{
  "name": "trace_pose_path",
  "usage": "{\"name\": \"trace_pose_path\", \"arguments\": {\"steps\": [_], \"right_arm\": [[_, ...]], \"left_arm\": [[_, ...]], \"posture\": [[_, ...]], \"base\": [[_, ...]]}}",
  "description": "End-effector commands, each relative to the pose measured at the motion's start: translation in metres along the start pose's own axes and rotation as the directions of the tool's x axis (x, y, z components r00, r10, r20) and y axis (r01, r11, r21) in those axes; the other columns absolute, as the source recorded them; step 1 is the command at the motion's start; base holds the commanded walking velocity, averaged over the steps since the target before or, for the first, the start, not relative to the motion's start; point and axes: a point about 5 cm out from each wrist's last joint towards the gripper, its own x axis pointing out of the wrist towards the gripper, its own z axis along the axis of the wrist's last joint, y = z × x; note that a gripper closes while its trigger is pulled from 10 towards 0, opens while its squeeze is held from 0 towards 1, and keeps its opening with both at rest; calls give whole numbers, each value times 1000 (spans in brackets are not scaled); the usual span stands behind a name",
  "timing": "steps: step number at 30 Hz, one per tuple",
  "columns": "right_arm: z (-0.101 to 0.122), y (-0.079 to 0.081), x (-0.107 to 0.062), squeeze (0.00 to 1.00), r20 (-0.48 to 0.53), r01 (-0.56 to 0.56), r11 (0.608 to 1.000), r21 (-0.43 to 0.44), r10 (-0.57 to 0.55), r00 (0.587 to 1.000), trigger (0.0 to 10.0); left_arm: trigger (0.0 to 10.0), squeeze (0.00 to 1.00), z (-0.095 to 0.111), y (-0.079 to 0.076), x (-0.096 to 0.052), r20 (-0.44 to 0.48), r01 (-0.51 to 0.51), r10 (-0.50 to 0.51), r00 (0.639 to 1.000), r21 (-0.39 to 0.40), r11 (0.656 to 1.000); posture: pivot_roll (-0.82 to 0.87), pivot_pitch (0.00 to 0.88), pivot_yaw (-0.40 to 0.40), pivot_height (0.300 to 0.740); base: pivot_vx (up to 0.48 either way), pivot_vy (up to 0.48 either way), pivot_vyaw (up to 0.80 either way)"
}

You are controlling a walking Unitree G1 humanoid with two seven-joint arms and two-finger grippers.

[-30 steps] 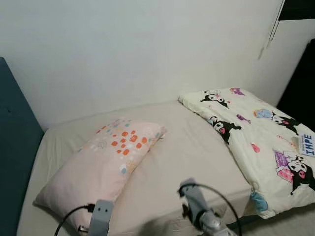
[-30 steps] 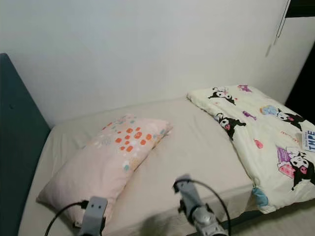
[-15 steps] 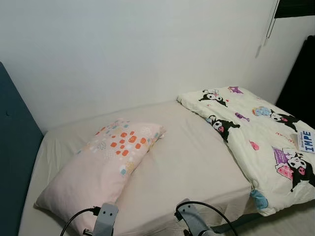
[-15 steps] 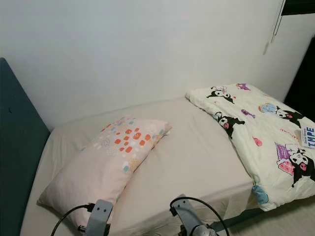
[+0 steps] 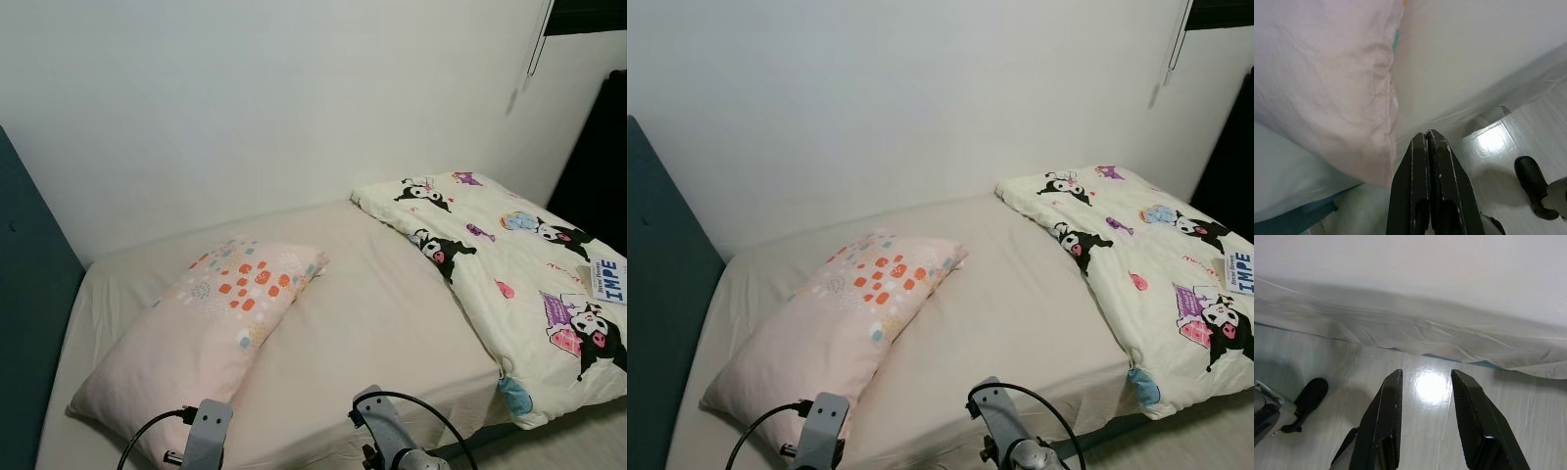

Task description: Clean up the room

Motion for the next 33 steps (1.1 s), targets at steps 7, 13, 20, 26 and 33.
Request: {"name": "trace_pose_path", "arguments": {"steps": [7, 13, 20, 26, 33], "right_arm": [[13, -6, 0, 0, 50, -31, 999, 23, 30, 998, 10000], [24, -10, 0, 0, 84, -81, 994, 67, 76, 994, 10000], [47, -12, -3, 0, 213, -162, 987, 14, 155, 965, 10000], [49, -11, -6, 0, 296, -198, 975, 98, 162, 941, 10000], [58, -7, -8, 0, 339, -313, 929, 196, 235, 911, 10000]], "left_arm": [[10000, 0, -1, -1, -1, 8, -7, 7, 1000, -8, 1000], [10000, 0, -1, -2, -1, 11, -7, 7, 1000, -12, 1000], [10000, 0, 0, -2, -1, 15, -3, 3, 1000, -12, 1000], [10000, 0, 0, -1, -1, 18, -8, 8, 1000, -11, 1000], [10000, 0, -2, -1, -3, 22, -17, 17, 1000, -17, 1000]], "posture": [[-70, 0, -4, 738], [-70, 0, -8, 738], [-71, 0, 3, 738], [-47, 0, -14, 738], [-39, 0, -14, 738]], "base": [[0, 0, 0], [0, 0, 0], [0, 0, 0], [0, 0, 0], [0, 0, 0]]}}
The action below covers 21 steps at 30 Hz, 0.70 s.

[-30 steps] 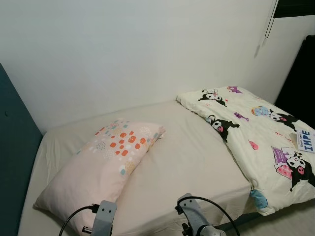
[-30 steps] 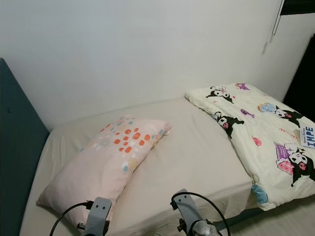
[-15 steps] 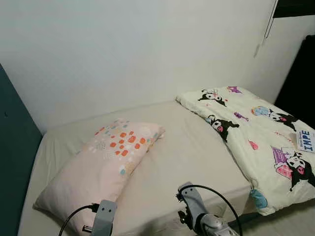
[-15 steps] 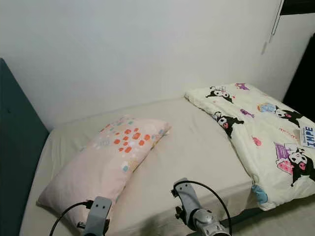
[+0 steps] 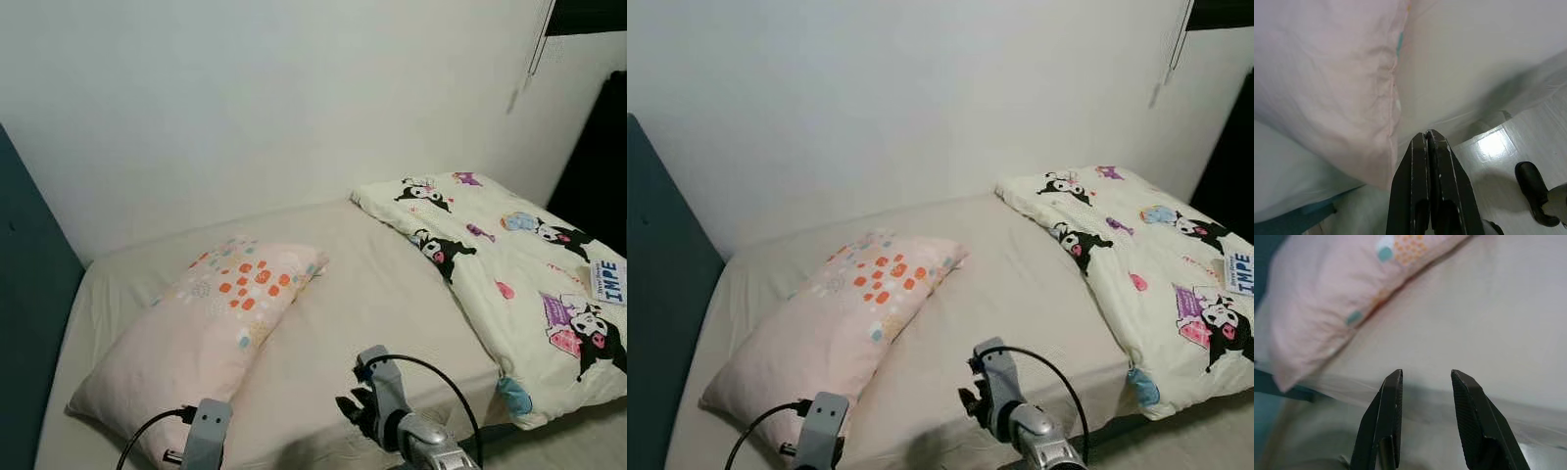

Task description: Clean up the room

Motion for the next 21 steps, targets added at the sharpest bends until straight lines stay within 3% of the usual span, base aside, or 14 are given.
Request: {"name": "trace_pose_path", "arguments": {"steps": [1, 6, 14, 21], "right_arm": [[0, 3, 0, 0, 1, -23, 999, 29, 23, 1000, 10000], [-5, 6, 0, 0, -32, -50, 999, -10, 49, 998, 10000], [5, -2, 0, 0, 1, 22, 998, 59, -22, 1000, 10000], [4, -2, 0, 0, -4, 24, 999, 48, -24, 1000, 10000]], "left_arm": [[10000, 0, -2, -1, -2, 3, -4, 5, 1000, -9, 1000], [10000, 0, -1, 0, -1, 7, 0, 0, 1000, -2, 1000], [10000, 0, 3, -2, 1, 12, 7, -7, 1000, -2, 1000], [10000, 0, 3, -2, 0, 26, 0, 0, 1000, -5, 1000]], "posture": [[-39, 0, -12, 738], [-43, 0, -9, 738], [-60, 0, 3, 738], [-63, 0, 1, 738]], "base": [[0, 0, 0], [0, 0, 0], [0, 0, 0], [0, 0, 0]]}}
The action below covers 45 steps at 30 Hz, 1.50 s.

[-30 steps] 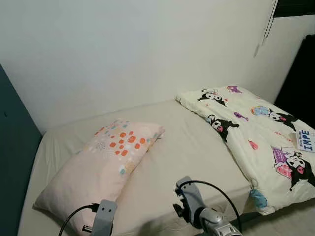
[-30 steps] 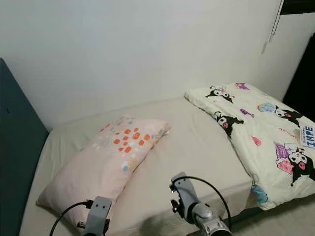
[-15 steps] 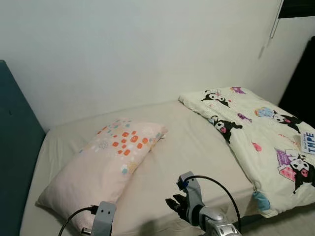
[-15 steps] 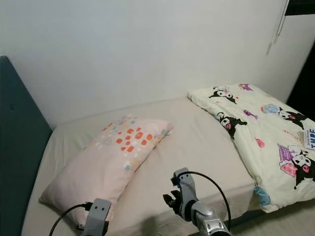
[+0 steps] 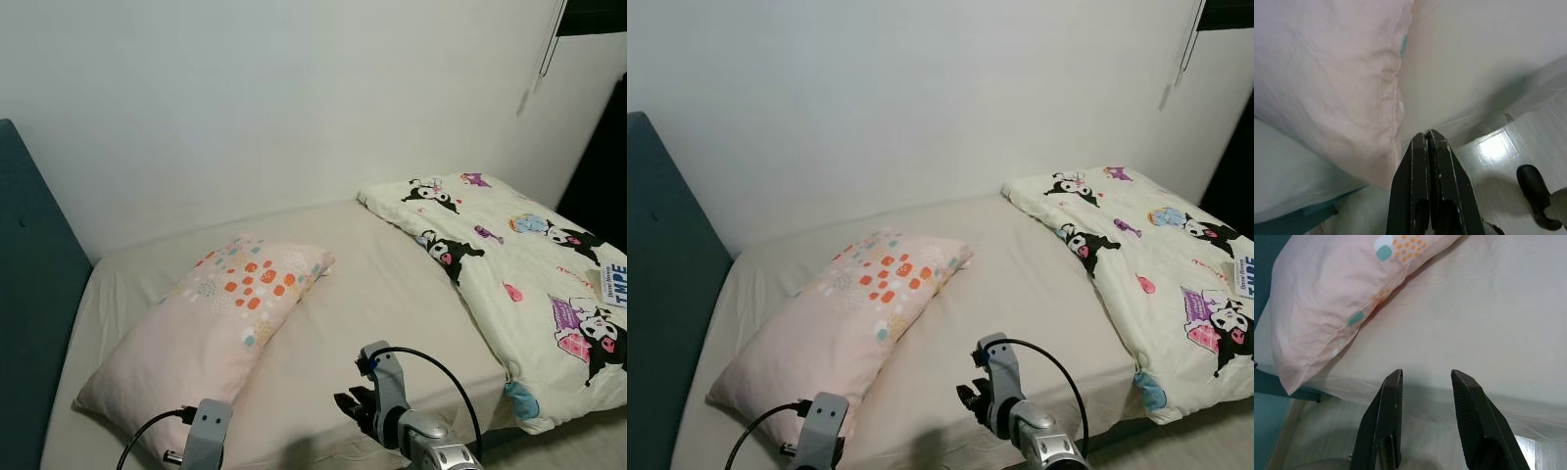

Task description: Clean up the room

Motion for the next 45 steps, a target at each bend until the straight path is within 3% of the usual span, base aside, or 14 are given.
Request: {"name": "trace_pose_path", "arguments": {"steps": [1, 10, 19, 25, 29, 36, 45], "right_arm": [[2, 1, 1, 0, 8, 1, 1000, 14, -1, 1000, 10000], [3, -1, 1, 0, 6, 8, 999, 38, -9, 1000, 10000], [0, 0, 1, 0, -13, 21, 1000, -10, -21, 1000, 10000], [1, -1, 1, 0, -8, 28, 999, -19, -29, 1000, 10000], [2, -3, 0, 0, 10, 42, 999, -14, -42, 999, 10000], [3, -5, -1, 0, 22, 62, 996, -62, -61, 998, 10000], [5, -5, -1, 0, 29, 61, 996, -59, -60, 998, 10000]], "left_arm": [[10000, 0, 0, -2, -1, 8, -1, 1, 1000, -7, 1000], [10000, 0, -7, 1, -4, -2, -5, 5, 1000, -7, 1000], [10000, 0, -3, 10, -2, 3, 10, -10, 1000, 34, 999], [10000, 0, 0, 10, 0, 10, -14, 14, 1000, 33, 999], [10000, 0, 0, 0, -2, 22, 33, -35, 999, 84, 996], [10000, 0, -4, -1, -2, 4, 10, -10, 1000, 24, 1000], [10000, 0, -5, 8, -2, -4, -27, 27, 1000, -9, 1000]], "posture": [[-63, 0, 1, 738], [-60, 0, -23, 738], [-64, 0, -10, 738], [-61, 0, -11, 738], [-62, 0, -12, 738], [-62, 0, -10, 738], [-56, 0, -14, 738]], "base": [[0, 0, 0], [0, 0, 0], [0, 0, 0], [0, 0, 0], [0, 0, 0], [0, 0, 0], [0, 0, 0]]}}
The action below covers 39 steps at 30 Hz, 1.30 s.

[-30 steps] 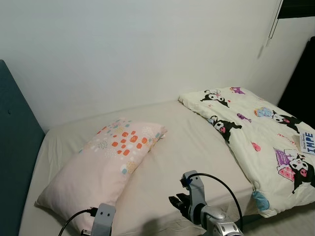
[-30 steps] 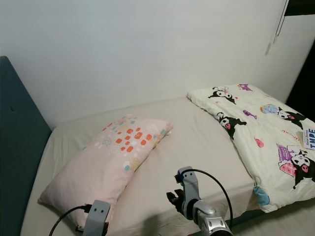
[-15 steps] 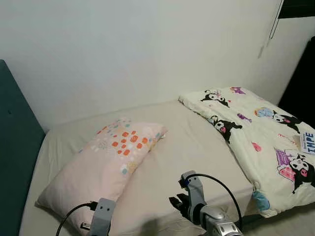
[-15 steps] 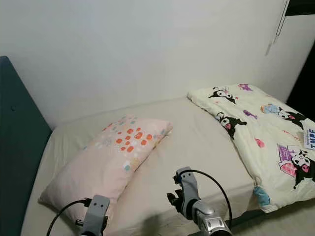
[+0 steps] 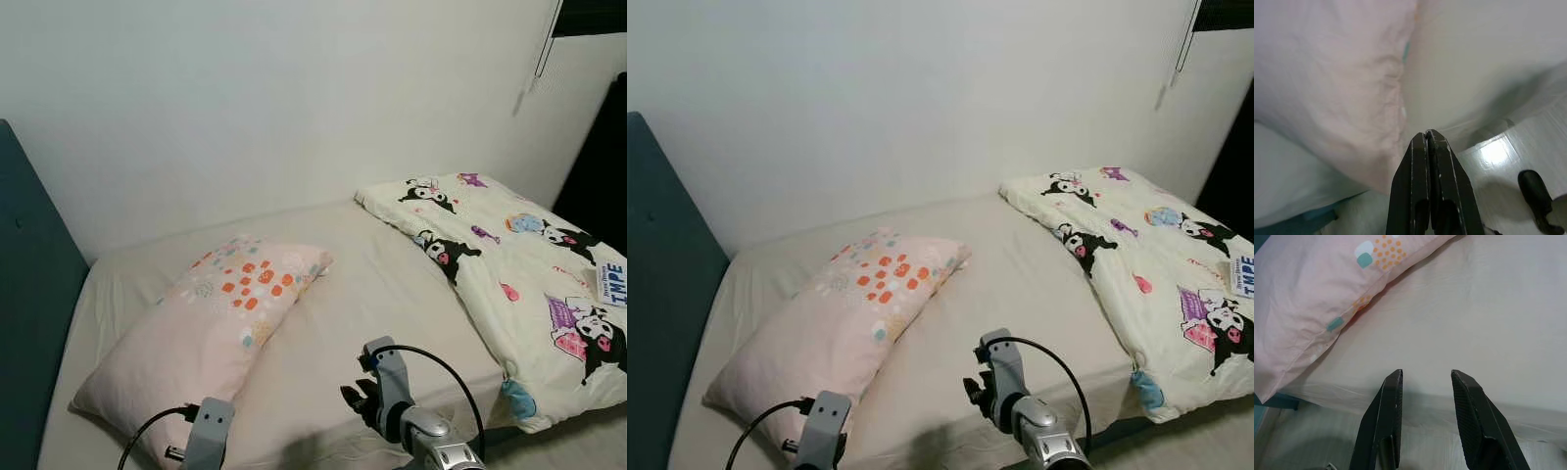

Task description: Clean up the room

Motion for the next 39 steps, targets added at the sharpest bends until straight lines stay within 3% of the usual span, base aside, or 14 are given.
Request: {"name": "trace_pose_path", "arguments": {"steps": [1, 39], "right_arm": [[1, 1, 1, 0, -2, -11, 1000, -18, 11, 1000, 10000], [3, 5, 3, 0, 36, -1, 1000, 13, 1, 999, 10000]], "left_arm": [[10000, 0, -5, 5, -1, -16, -19, 18, 1000, -9, 1000], [10000, 0, -1, -1, -1, 0, -6, 6, 1000, -11, 1000]], "posture": [[-56, 0, -14, 738], [-60, 0, 0, 738]], "base": [[0, 0, 0], [0, 0, 0]]}}
